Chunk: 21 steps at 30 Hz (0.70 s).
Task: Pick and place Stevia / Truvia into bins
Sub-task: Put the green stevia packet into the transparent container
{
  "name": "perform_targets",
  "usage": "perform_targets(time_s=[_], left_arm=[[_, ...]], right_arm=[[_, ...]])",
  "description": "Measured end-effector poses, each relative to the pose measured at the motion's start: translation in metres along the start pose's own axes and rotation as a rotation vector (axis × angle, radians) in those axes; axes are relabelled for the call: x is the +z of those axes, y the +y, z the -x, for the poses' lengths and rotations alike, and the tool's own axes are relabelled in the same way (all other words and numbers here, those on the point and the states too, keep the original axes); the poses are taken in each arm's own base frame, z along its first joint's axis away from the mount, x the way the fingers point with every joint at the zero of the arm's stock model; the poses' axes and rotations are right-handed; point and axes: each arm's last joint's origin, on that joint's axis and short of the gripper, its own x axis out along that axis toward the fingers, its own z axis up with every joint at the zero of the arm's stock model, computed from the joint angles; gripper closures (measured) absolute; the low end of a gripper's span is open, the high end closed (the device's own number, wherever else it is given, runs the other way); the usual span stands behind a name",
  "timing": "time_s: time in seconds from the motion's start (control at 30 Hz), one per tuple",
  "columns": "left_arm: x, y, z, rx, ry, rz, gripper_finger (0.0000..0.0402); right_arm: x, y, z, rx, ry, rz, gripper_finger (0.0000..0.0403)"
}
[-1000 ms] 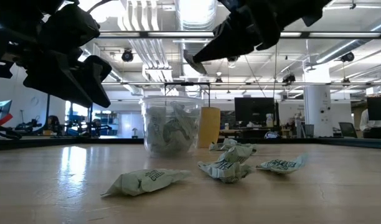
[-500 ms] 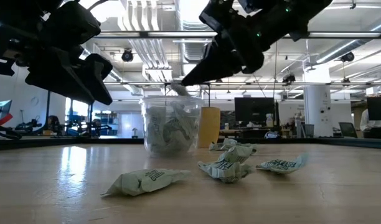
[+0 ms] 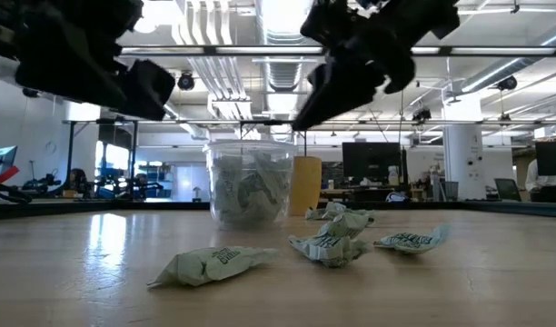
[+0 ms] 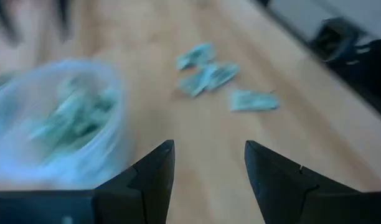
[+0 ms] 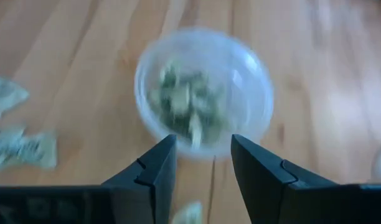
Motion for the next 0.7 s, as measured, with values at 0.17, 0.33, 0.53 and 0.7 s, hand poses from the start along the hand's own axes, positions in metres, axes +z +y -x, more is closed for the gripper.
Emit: perform_targets(time_s=[0.17, 0.33, 0.53, 0.7], left_arm=[[0.002, -0.011, -0.024, -0.079, -0.097, -0.107, 0.0224], [0.003, -0.016, -0.058, -0.153, -0.093, -0.129, 0.0224], [0.009, -0.019, -0.095, -0.216, -0.058, -0.150, 0.0224], [0.008, -0.024, -0.117, -0.252, -0.027, -0.151, 0.0224]], right_arm=[[-0.010, 0.002, 0.018, 0.012, 0.128, -0.109, 0.0257], [-0.021, 0.008, 0.032, 0.019, 0.229, -0.181, 0.0257], [-0.027, 0.011, 0.035, 0.018, 0.270, -0.213, 0.0259], [-0.033, 0.013, 0.034, 0.016, 0.290, -0.222, 0.0268]])
